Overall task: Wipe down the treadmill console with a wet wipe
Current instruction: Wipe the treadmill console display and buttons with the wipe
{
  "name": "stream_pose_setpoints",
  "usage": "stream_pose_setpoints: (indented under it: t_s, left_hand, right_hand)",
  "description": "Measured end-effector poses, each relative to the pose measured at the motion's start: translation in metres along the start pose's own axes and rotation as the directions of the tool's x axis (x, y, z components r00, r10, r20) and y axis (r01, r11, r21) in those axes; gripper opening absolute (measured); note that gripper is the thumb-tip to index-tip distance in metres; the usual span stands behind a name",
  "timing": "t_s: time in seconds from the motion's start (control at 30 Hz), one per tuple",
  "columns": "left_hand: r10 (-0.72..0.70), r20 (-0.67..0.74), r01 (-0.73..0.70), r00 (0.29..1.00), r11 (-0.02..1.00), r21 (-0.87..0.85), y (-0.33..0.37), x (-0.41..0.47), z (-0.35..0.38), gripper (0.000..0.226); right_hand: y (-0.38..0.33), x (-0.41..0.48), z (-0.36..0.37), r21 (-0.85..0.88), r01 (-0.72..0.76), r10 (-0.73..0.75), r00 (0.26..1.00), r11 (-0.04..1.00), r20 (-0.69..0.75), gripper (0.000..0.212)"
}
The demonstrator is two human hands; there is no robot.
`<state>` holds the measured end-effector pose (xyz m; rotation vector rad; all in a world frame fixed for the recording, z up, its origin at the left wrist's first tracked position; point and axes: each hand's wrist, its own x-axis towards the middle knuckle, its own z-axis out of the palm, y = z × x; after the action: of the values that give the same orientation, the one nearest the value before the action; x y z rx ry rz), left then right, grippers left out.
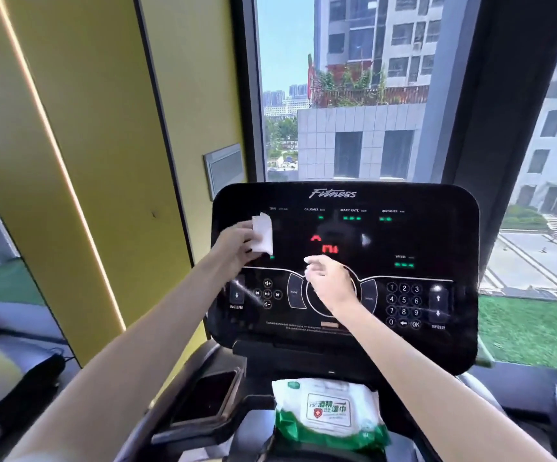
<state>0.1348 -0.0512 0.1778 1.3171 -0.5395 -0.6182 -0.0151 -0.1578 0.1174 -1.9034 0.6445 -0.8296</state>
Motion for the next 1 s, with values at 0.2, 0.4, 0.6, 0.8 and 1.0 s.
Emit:
stream_pose_setpoints:
  t_s: [0.2,0.4,0.6,0.8,1.0]
  left_hand:
    - [-0.125,0.278,0.129,0.952,0.992,0.007,-0.029,-0.024,-0.009,0.038]
    - [0.070,-0.205,-0.012,0.976,0.963,0.269,-0.039,-0.023,-0.012,0.036]
    - [0.104,0.077,-0.123,0.992,0.946,0.299,-0.041,-0.025,-0.007,0.032]
    - [0.233,0.004,-0.223,0.972,0.923,0.312,-0.039,-0.005,-0.017,0.026]
    - [0.242,0.123,-0.271,0.962,0.895,0.354,-0.030,0.003,-0.015,0.027]
  right_hand:
    - [-0.027,0.000,0.023,0.514,-0.346,0.227,0.932,0.785,0.282,0.016]
    - [-0.028,0.011,0.037,0.404,-0.223,0.196,0.975,0.887,0.108,0.008]
    - [-0.039,0.018,0.049,0.404,-0.198,0.177,0.980,0.893,0.089,0.011]
    - [-0.042,0.024,0.041,0.429,-0.123,0.034,0.977,0.895,0.209,0.031]
    - [-0.040,0.037,0.036,0.432,-0.130,0.021,0.969,0.892,0.247,0.042]
